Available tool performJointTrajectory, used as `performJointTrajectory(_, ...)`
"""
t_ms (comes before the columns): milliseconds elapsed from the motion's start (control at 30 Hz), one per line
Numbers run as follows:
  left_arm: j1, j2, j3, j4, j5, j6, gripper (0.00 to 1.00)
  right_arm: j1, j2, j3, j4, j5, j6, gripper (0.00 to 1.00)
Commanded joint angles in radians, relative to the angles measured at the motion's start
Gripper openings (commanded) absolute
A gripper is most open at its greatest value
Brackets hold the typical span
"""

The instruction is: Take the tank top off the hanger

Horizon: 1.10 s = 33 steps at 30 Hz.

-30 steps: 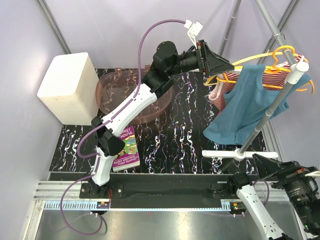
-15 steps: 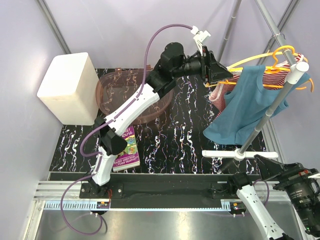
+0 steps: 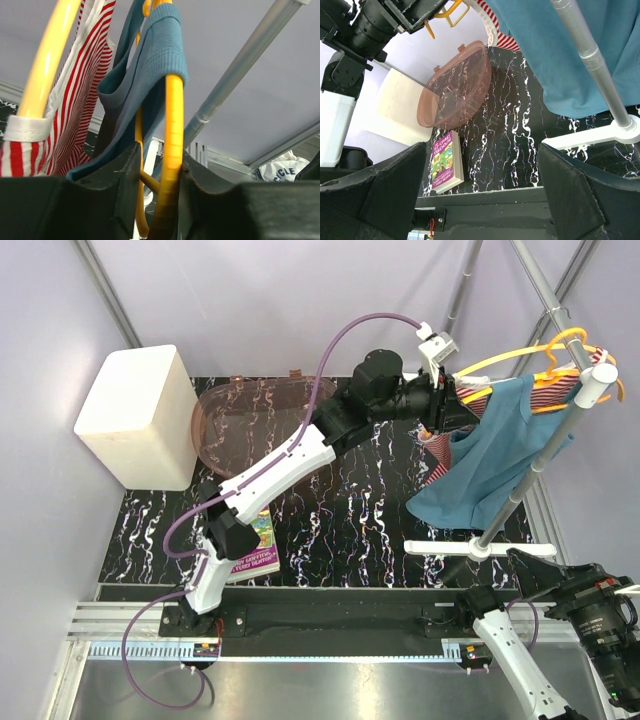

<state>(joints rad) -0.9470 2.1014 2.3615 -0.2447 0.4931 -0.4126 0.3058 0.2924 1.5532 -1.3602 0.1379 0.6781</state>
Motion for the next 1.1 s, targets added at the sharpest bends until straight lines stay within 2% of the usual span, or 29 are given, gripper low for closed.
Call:
performJointTrajectory(0, -0.012, -0.030, 0.062, 0.016, -0.062, 0.090, 0.13, 0.007, 0.004, 0.015, -0.151, 0.006, 0.008, 1.00)
performJointTrajectory(33, -0.022, -0.035, 0.059, -0.001, -0.094, 0.124, 0.03, 0.009, 0.007, 0.018, -0.151, 0.009, 0.008, 1.00)
performJointTrajectory(67, -0.025, -0.041, 0.058, -0.004, -0.102, 0.138, 0.00, 0.007, 0.007, 0.024, -0.152, 0.014, 0.006, 1.00)
performJointTrajectory(200, -0.027, -0.050, 0.079, -0.004, -0.087, 0.135, 0.00, 0.007, 0.007, 0.025, -0.151, 0.019, 0.005, 1.00)
performJointTrajectory(533, -0.015, -0.090, 0.134, 0.079, 0.059, -0.041, 0.00, 0.007, 0.016, 0.004, -0.143, 0.028, -0.003, 1.00)
performJointTrajectory(767, 0.014, -0.112, 0.125, 0.123, 0.073, -0.115, 0.00, 0.009, 0.021, -0.015, -0.131, 0.025, -0.003, 0.99)
performJointTrajectory(900, 0.040, -0.112, 0.136, 0.214, 0.093, -0.207, 0.00, 0.007, 0.022, -0.019, -0.126, 0.025, -0.002, 1.00)
performJointTrajectory(1067, 0.062, -0.152, 0.124, 0.205, 0.124, -0.224, 0.00, 0.009, 0.028, -0.019, -0.125, 0.028, -0.009, 1.00)
